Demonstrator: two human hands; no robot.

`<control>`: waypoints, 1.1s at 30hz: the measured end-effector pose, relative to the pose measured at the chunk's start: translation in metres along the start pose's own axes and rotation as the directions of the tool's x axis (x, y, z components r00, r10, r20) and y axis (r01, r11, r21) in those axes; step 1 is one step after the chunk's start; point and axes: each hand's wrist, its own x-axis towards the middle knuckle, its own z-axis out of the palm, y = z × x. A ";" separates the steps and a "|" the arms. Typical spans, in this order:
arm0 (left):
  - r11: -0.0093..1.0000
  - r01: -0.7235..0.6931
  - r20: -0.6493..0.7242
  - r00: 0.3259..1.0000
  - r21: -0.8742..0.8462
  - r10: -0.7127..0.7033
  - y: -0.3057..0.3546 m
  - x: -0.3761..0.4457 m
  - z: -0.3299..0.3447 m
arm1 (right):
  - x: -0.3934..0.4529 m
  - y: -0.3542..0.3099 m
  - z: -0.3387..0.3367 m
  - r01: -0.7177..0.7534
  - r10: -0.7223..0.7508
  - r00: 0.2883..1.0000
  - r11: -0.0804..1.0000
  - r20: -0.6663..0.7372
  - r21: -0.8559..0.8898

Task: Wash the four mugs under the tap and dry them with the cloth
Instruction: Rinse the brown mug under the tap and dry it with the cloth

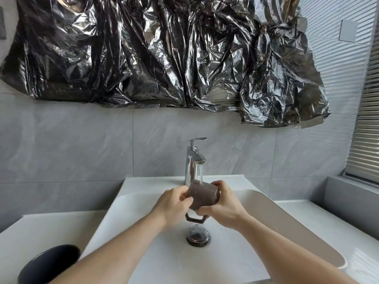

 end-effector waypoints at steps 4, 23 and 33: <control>1.000 0.005 -0.027 1.000 -0.017 -0.005 -0.003 0.001 0.001 | 0.001 0.001 0.000 -0.028 0.027 1.000 0.989 0.004 0.148; 0.997 -0.037 -0.028 0.999 -0.061 0.036 -0.002 0.002 0.004 | 0.001 -0.002 0.002 -0.202 0.167 0.970 0.958 0.176 0.205; 0.997 0.020 -0.138 0.990 0.070 -0.010 -0.001 0.000 -0.002 | -0.004 -0.007 0.000 -0.216 0.160 0.948 0.959 0.276 0.184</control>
